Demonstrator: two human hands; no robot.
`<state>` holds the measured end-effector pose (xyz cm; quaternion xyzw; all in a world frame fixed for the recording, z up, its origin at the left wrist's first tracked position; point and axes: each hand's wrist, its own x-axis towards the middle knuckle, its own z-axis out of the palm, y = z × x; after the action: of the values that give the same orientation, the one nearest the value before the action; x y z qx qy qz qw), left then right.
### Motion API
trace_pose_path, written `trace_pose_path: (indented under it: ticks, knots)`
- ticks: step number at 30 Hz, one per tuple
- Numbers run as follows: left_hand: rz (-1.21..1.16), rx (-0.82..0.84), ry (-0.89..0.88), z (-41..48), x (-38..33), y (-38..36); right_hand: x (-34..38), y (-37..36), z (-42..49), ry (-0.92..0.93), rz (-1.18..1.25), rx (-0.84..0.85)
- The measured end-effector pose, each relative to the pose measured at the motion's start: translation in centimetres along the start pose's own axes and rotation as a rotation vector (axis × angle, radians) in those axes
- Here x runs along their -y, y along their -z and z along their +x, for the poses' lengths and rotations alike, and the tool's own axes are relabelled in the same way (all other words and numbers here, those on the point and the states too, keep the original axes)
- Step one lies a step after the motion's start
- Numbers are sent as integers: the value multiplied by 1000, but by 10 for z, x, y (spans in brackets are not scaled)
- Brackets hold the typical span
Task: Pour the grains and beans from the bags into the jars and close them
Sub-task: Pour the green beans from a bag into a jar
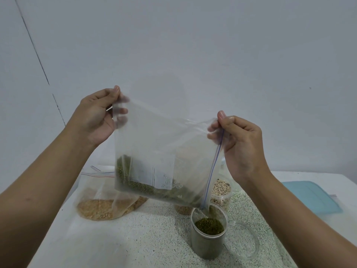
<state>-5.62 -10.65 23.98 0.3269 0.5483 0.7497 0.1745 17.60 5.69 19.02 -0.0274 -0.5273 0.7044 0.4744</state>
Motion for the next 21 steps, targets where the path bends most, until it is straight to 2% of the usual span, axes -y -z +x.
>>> trace_pose_path:
  ticks: [21]
  knots:
    - [-2, -6, 3, 4, -1, 1, -2, -3, 3, -7, -14, -18]
